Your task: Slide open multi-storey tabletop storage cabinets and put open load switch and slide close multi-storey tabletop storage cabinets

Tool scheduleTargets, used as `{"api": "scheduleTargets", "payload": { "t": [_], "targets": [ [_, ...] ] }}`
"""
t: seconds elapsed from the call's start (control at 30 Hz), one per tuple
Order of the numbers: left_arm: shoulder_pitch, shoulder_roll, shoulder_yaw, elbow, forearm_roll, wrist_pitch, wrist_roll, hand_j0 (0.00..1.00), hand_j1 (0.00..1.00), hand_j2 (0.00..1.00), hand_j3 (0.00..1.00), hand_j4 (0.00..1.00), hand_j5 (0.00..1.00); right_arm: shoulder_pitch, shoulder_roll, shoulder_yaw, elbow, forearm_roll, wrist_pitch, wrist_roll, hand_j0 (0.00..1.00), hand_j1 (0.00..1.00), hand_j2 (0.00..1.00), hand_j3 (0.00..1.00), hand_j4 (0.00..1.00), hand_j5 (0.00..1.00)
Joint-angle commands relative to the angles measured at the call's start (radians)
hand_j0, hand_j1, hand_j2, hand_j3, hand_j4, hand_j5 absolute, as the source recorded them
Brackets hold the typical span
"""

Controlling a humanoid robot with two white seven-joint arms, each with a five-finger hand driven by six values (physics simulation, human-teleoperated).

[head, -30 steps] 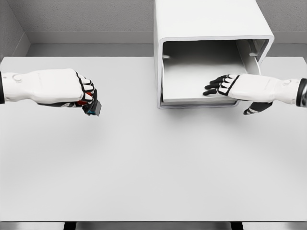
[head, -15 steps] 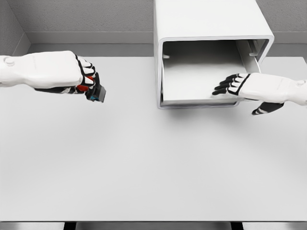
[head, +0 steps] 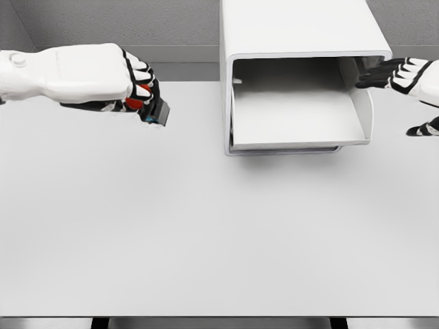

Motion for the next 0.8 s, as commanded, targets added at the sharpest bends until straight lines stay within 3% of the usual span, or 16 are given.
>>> {"api": "scheduleTargets", "payload": {
  "t": [0.0,0.03,0.17,0.2,0.43,0.5,0.53,0.6,0.77],
  "targets": [
    [-0.003,-0.048,-0.006,0.000,0.007,0.003,0.001,0.35,0.35,0.35,0.35,0.35,0.35,0.009,-0.022,-0.061,-0.015,-0.017,0.003,-0.001,1.00,1.00,1.00,1.00,1.00,1.00],
    [-0.014,-0.057,-0.010,0.003,0.006,0.003,0.001,0.35,0.35,0.35,0.35,0.35,0.35,0.029,-0.023,-0.081,-0.015,-0.017,0.003,-0.001,1.00,1.00,1.00,1.00,1.00,1.00],
    [-0.038,-0.120,-0.015,0.006,0.006,0.003,0.000,0.35,0.35,0.35,0.35,0.35,0.35,0.238,-0.025,-0.259,-0.012,-0.017,0.003,-0.001,1.00,1.00,1.00,1.00,1.00,1.00],
    [-0.040,-0.135,-0.018,0.006,0.006,0.003,-0.002,0.35,0.35,0.35,0.35,0.35,0.35,0.261,-0.025,-0.278,-0.012,-0.017,0.003,-0.001,1.00,1.00,1.00,1.00,1.00,1.00],
    [-0.083,-0.246,-0.021,0.006,0.004,0.003,-0.010,0.35,0.35,0.35,0.35,0.35,0.35,0.459,-0.025,-0.301,-0.016,-0.013,0.003,-0.001,1.00,1.00,1.00,1.00,1.00,1.00],
    [-0.087,-0.289,-0.027,0.008,-0.020,0.003,-0.014,0.35,0.35,0.35,0.35,0.35,0.35,0.523,-0.025,-0.299,-0.038,-0.010,0.003,-0.001,0.85,0.85,0.85,0.85,0.85,0.85],
    [-0.097,-0.307,-0.032,0.009,-0.036,0.003,-0.014,0.35,0.35,0.35,0.35,0.35,0.35,0.540,-0.025,-0.293,-0.047,-0.009,0.003,-0.001,0.73,0.73,0.73,0.73,0.73,0.73],
    [-0.118,-0.351,-0.047,0.011,-0.048,0.003,-0.020,0.35,0.35,0.35,0.35,0.35,0.35,0.545,-0.025,-0.266,-0.053,-0.004,0.003,-0.001,0.61,0.61,0.61,0.61,0.61,0.61],
    [-0.138,-0.448,-0.047,0.074,-0.051,0.003,-0.102,0.35,0.35,0.35,0.35,0.35,0.35,0.525,-0.023,-0.215,-0.055,0.000,0.003,-0.001,0.60,0.60,0.60,0.60,0.60,0.60]
  ]
}}
